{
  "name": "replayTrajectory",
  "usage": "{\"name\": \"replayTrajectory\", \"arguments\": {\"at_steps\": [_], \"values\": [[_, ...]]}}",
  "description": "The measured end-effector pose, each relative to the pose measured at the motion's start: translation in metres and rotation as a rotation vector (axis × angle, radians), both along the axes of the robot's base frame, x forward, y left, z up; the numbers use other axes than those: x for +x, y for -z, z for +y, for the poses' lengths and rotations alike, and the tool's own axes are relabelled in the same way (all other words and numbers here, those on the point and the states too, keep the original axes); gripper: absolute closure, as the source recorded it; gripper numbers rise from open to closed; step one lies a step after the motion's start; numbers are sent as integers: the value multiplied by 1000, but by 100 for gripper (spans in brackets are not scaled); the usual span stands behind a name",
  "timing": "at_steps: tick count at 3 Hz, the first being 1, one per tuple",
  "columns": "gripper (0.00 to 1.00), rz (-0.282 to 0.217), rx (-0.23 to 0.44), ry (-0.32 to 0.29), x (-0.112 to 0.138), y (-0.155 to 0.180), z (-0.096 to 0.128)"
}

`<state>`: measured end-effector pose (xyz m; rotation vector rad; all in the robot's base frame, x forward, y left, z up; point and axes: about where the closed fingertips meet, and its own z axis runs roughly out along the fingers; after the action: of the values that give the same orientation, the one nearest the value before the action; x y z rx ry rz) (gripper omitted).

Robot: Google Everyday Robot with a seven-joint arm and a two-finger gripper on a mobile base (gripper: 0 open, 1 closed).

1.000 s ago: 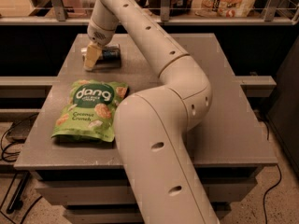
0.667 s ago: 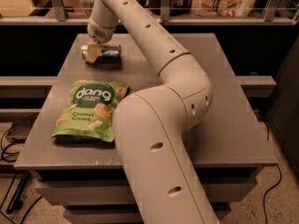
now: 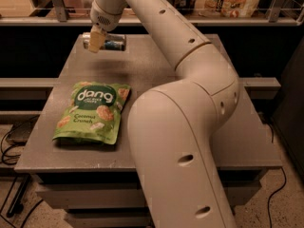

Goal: Place redbull can upright

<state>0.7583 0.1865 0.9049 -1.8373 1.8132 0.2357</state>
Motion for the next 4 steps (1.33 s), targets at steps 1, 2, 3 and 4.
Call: {"name": "replayTrajectory", "arguments": {"at_steps": [1,2,3,4], "values": [[100,-30,21,11,-11,-18,-9],[100,-69,116,4,-21,-37,-27],[100,-108,214,46,-30,-52,-62],[100,-114,219,86,-24,-46,-86]]}}
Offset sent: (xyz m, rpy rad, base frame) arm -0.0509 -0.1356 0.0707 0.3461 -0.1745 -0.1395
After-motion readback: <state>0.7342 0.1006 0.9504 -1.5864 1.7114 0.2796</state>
